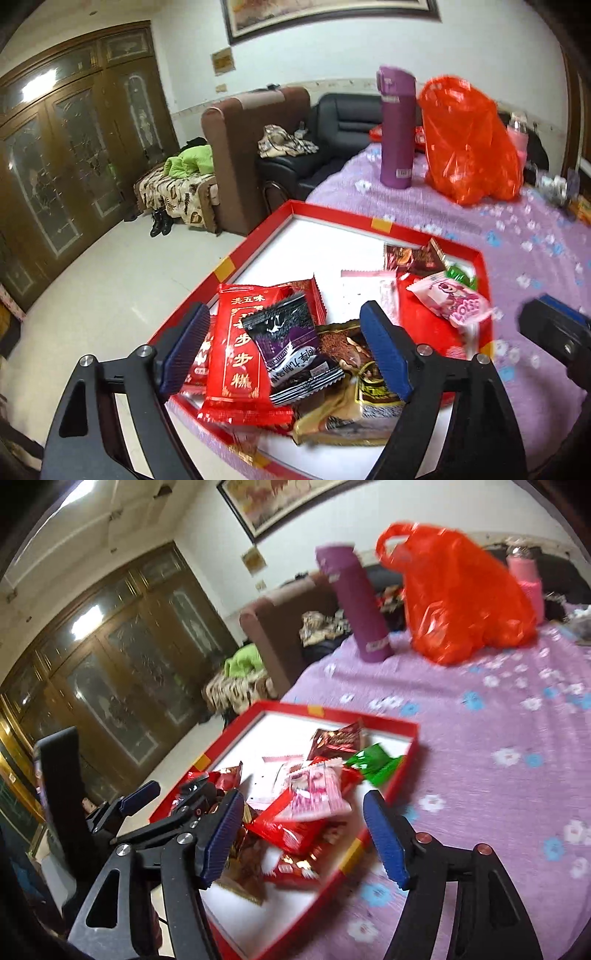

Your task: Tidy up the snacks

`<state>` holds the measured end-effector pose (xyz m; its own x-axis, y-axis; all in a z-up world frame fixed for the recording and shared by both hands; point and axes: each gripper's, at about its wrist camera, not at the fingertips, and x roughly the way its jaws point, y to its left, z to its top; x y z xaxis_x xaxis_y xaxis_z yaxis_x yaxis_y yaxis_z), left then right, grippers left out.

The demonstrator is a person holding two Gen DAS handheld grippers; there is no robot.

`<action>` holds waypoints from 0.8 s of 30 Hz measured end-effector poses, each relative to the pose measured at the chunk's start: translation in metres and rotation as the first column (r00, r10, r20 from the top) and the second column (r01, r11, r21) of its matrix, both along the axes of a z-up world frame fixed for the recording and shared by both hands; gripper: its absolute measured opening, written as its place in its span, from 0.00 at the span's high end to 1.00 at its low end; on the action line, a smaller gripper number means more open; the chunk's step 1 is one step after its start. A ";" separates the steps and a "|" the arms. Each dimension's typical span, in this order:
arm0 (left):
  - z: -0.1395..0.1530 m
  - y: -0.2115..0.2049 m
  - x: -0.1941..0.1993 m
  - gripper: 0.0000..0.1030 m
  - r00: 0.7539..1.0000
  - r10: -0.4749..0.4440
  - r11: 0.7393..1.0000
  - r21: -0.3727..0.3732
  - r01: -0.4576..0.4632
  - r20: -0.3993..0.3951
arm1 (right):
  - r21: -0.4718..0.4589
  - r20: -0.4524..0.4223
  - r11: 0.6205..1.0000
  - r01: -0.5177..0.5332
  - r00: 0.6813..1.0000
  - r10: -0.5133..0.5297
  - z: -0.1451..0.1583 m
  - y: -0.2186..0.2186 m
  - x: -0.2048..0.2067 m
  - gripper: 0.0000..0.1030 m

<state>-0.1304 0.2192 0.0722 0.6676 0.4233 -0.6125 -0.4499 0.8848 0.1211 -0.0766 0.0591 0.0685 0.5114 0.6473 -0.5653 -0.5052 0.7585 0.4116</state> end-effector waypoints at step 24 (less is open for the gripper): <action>0.033 -0.009 -0.102 0.16 0.993 0.031 0.988 0.149 -0.048 0.113 | -0.129 0.203 0.980 -0.153 0.963 0.177 0.019 -0.004 -0.123 0.29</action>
<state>-0.2328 0.2103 0.1049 0.7082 0.5329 -0.4631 -0.5025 0.8412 0.1996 -0.1992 0.0550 0.0879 0.5188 0.6721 -0.5283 -0.6938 0.6921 0.1991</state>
